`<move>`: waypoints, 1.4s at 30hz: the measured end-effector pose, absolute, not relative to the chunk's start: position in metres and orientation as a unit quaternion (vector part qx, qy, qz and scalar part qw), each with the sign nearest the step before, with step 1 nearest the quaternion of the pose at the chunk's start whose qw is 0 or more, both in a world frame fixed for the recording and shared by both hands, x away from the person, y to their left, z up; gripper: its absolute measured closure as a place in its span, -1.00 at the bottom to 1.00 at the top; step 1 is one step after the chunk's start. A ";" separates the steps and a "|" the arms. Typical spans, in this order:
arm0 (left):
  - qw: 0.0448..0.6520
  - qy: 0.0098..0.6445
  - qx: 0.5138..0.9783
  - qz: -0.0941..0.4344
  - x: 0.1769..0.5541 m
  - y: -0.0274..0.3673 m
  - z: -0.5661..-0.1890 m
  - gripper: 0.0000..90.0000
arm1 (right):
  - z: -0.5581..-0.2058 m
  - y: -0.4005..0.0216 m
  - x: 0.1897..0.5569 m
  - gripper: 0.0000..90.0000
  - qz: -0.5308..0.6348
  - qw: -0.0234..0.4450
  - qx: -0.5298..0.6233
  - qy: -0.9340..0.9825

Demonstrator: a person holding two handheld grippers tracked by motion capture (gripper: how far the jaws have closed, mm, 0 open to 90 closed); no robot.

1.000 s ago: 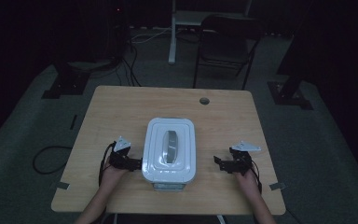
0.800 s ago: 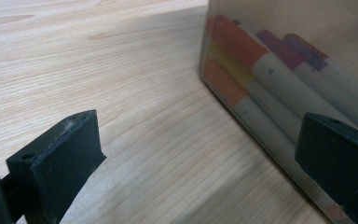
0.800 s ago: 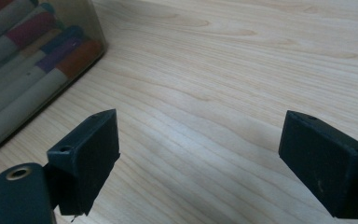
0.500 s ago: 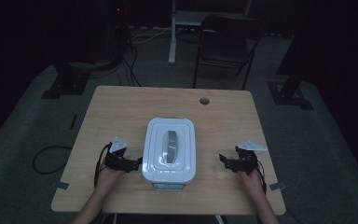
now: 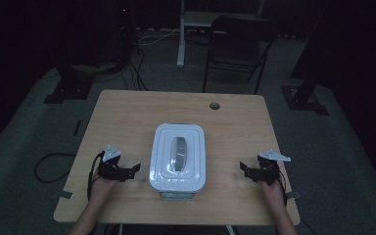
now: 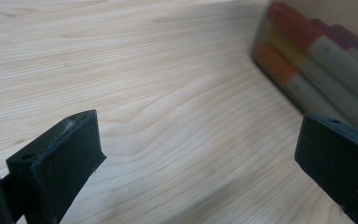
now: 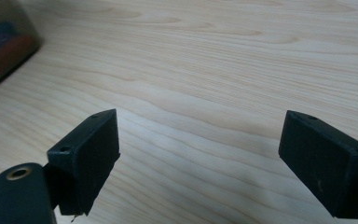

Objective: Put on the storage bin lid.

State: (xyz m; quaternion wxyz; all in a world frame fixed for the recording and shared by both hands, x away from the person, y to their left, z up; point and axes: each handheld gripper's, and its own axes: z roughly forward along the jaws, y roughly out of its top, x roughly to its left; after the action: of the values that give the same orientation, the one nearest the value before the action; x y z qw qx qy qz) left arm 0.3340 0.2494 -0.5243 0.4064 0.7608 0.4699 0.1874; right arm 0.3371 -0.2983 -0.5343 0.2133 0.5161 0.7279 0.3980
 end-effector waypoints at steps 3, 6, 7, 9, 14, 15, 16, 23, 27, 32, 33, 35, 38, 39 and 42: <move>0.401 0.480 0.756 0.194 0.331 0.260 -0.524 -0.97 | -0.535 -0.305 0.335 -0.73 0.396 0.217 0.531 0.717; 0.398 0.494 0.748 0.193 0.327 0.271 -0.524 -0.97 | -0.537 -0.311 0.333 -0.73 0.378 0.226 0.541 0.716; 0.399 0.499 0.745 0.192 0.326 0.275 -0.525 -0.97 | -0.538 -0.313 0.332 -0.73 0.371 0.229 0.544 0.717; 0.398 0.507 0.740 0.193 0.324 0.282 -0.525 -0.97 | -0.540 -0.317 0.330 -0.73 0.360 0.234 0.551 0.716; 0.389 0.524 0.731 0.200 0.317 0.297 -0.527 -0.97 | -0.548 -0.325 0.330 -0.71 0.346 0.224 0.572 0.709; 0.386 0.528 0.729 0.200 0.316 0.300 -0.527 -0.97 | -0.549 -0.326 0.330 -0.71 0.342 0.220 0.575 0.710; 0.384 0.532 0.727 0.202 0.314 0.303 -0.526 -0.97 | -0.549 -0.326 0.330 -0.71 0.341 0.219 0.576 0.710; 0.371 0.565 0.704 0.217 0.301 0.324 -0.525 -0.97 | -0.550 -0.325 0.330 -0.72 0.319 0.237 0.585 0.707; 0.347 0.580 0.695 0.245 0.292 0.330 -0.526 -0.97 | -0.550 -0.323 0.330 -0.72 0.308 0.244 0.583 0.711; 0.324 0.604 0.683 0.254 0.284 0.334 -0.530 -0.97 | -0.550 -0.323 0.330 -0.72 0.309 0.244 0.583 0.711; 0.321 0.609 0.680 0.251 0.284 0.335 -0.531 -0.97 | -0.550 -0.323 0.330 -0.72 0.309 0.244 0.583 0.711; 0.324 0.615 0.677 0.243 0.283 0.338 -0.531 -0.97 | -0.550 -0.323 0.330 -0.72 0.309 0.244 0.583 0.711; 0.313 0.625 0.671 0.247 0.281 0.342 -0.532 -0.98 | -0.550 -0.323 0.330 -0.72 0.309 0.244 0.583 0.711; 0.314 0.626 0.670 0.247 0.280 0.343 -0.534 -0.98 | -0.550 -0.323 0.330 -0.72 0.309 0.244 0.583 0.711; 0.304 0.627 0.675 0.242 0.280 0.344 -0.538 -0.98 | -0.550 -0.323 0.330 -0.72 0.309 0.244 0.583 0.711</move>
State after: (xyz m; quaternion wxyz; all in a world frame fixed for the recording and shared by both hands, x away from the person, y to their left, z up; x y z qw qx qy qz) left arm 0.2801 0.3436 -0.5385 0.3041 0.6753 0.6268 0.2420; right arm 0.3298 -0.3227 -0.5503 0.2440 0.5827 0.7110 0.3088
